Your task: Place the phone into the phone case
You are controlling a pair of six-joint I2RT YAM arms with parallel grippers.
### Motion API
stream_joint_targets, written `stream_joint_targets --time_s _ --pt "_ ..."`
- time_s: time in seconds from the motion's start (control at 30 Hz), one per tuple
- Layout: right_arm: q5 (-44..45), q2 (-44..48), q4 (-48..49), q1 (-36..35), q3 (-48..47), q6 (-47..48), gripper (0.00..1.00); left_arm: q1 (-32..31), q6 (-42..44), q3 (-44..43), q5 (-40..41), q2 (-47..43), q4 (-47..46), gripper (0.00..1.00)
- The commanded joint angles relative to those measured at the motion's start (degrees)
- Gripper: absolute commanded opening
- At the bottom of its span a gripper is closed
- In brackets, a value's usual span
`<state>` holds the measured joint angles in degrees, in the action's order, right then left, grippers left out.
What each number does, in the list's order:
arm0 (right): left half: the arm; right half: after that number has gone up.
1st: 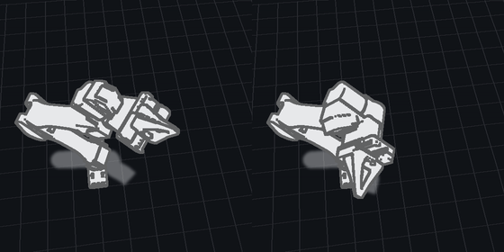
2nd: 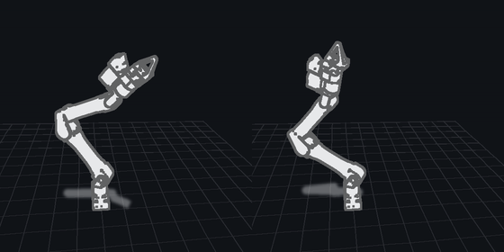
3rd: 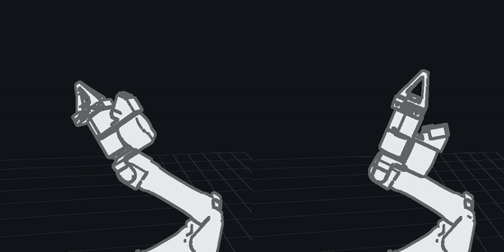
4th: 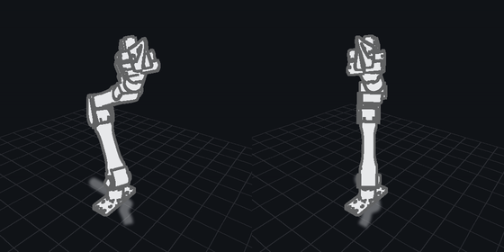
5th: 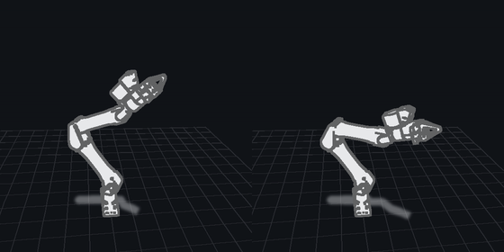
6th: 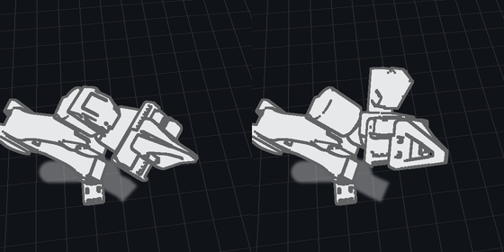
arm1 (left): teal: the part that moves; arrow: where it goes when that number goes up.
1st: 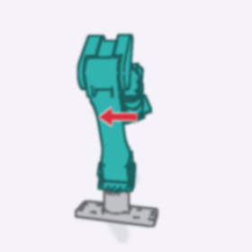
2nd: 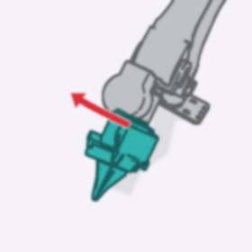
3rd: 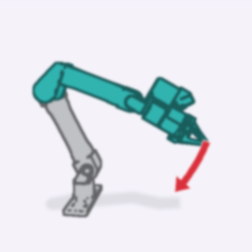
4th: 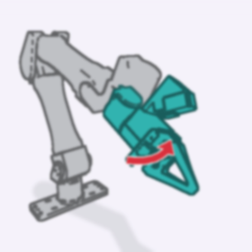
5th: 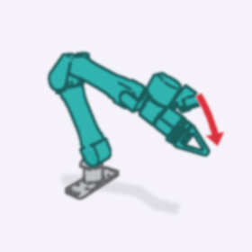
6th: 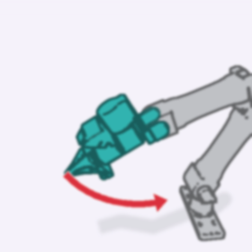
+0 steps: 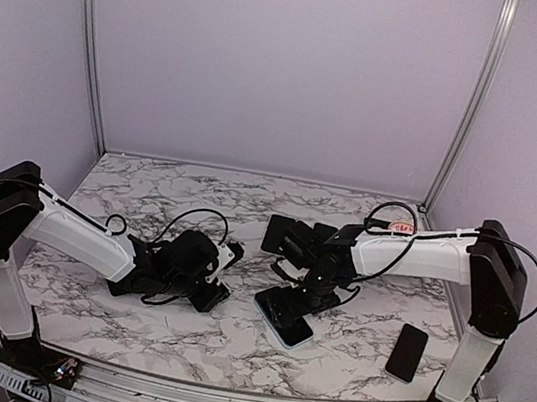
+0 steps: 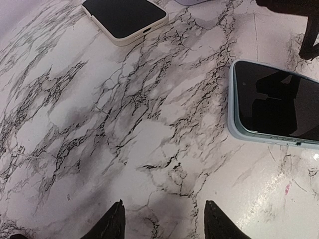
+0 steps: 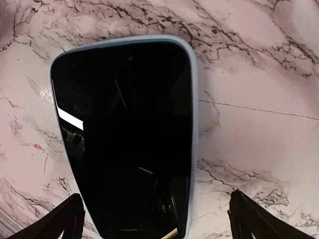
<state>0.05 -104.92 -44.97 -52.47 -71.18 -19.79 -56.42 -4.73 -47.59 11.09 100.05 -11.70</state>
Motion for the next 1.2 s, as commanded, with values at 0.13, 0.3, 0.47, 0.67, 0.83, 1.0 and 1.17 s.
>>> stream_joint_targets --time_s 0.13,0.3,0.47,0.67,0.83,1.0,1.17 --pt "-0.5 -4.3 -2.3 -3.4 0.8 -2.4 0.99 0.0 0.0 0.3 0.3 -0.2 1.0 0.53" --pt "4.9 -6.0 -4.7 -4.6 0.6 -3.9 0.76 0.1 -0.6 0.1 0.4 -0.8 1.5 0.54" --pt "6.9 -4.4 -4.0 -5.5 -1.1 -4.2 0.49 0.2 -3.0 -2.5 0.3 -2.1 5.6 0.54" --pt "6.9 0.4 2.3 -5.5 -0.2 -4.0 0.25 1.2 -5.3 -5.1 -0.8 -4.6 8.7 0.54" --pt "8.5 4.1 9.2 -5.4 2.1 -3.6 0.09 3.2 -10.1 -6.4 -4.7 -5.6 6.9 0.64" --pt "11.8 6.5 14.7 -5.5 2.6 -2.8 0.03 6.5 -19.1 -5.9 -15.0 -5.2 -2.3 0.79" --pt "12.4 5.9 11.9 -4.9 1.0 -2.2 0.23 8.2 -25.9 -6.2 -17.2 -2.7 -5.6 0.81"
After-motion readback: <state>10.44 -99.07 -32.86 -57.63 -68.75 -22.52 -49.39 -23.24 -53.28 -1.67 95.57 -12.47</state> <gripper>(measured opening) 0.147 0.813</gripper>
